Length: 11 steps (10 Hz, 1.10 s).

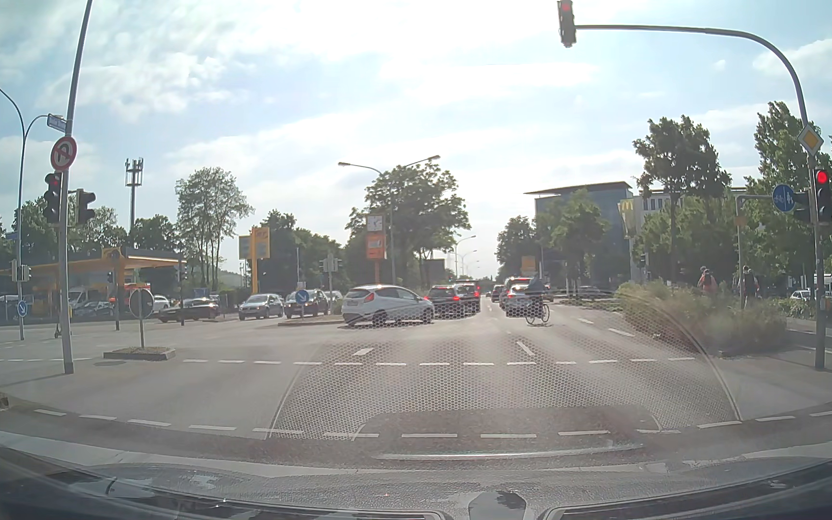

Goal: Follow the waypoints while adhering to traffic rules and regulations

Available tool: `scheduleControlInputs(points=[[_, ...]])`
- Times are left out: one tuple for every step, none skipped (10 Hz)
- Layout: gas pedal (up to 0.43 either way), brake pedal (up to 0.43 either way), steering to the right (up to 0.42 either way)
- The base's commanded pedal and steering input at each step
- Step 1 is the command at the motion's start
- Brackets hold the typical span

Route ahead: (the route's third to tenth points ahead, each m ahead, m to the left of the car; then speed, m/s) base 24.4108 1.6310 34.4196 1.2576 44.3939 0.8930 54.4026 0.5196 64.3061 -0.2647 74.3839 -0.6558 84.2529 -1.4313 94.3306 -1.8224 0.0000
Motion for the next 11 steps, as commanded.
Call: scheduleControlInputs(points=[[0.000,0.213,-0.009],[0.000,0.213,-0.009],[0.000,0.213,-0.009],[0.000,0.213,-0.009],[0.000,0.213,-0.009],[0.000,0.213,-0.009],[0.000,0.213,-0.009],[0.000,0.213,-0.009],[0.000,0.213,-0.009],[0.000,0.213,-0.009],[0.000,0.213,-0.009]])
